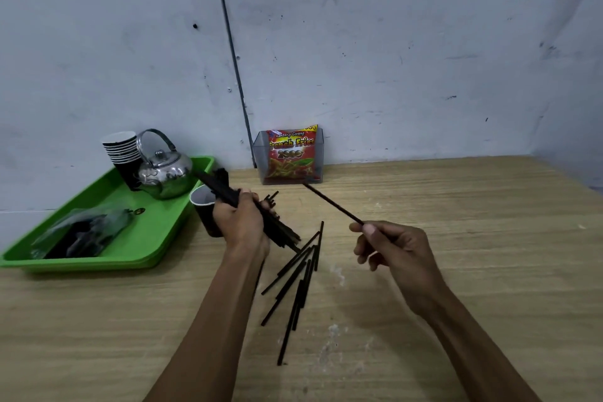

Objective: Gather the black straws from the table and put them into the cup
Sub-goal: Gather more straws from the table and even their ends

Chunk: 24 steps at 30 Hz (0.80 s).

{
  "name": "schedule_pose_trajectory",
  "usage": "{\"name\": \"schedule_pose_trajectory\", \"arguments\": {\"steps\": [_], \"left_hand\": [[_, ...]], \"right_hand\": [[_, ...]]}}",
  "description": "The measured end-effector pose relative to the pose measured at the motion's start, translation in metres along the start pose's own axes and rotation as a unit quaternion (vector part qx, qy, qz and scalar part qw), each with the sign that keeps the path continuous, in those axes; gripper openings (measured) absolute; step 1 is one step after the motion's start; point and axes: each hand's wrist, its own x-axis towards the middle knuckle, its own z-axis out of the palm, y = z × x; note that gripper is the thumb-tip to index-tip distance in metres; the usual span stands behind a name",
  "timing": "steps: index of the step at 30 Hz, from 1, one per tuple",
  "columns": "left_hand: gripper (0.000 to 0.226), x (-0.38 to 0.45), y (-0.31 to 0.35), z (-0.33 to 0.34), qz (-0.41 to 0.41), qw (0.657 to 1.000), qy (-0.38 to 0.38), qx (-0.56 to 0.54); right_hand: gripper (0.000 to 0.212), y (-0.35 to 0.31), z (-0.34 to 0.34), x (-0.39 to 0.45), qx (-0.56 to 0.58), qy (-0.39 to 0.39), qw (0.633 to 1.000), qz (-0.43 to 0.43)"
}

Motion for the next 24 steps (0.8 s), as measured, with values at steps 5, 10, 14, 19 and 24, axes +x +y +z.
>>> {"name": "schedule_pose_trajectory", "arguments": {"steps": [5, 10, 14, 19, 24], "left_hand": [[0.010, -0.022, -0.030, 0.008, -0.018, 0.998, -0.043, 0.032], [0.023, -0.039, -0.047, 0.015, -0.021, 0.996, -0.087, 0.002], [0.022, -0.046, -0.052, 0.015, -0.032, 0.992, -0.123, 0.002], [0.016, -0.051, -0.051, 0.015, -0.010, 0.974, -0.213, 0.075], [0.024, -0.052, -0.047, 0.019, -0.015, 0.962, -0.233, 0.140]], "right_hand": [[0.020, 0.008, 0.039, -0.004, -0.025, 0.004, 0.999, 0.044], [0.025, 0.017, 0.041, 0.000, -0.038, 0.067, 0.995, 0.071], [0.024, 0.021, 0.034, 0.004, -0.049, 0.067, 0.992, 0.096], [0.019, 0.020, 0.026, 0.004, -0.158, 0.015, 0.987, 0.025], [0.019, 0.021, 0.021, 0.004, -0.188, 0.003, 0.982, -0.002]]}}
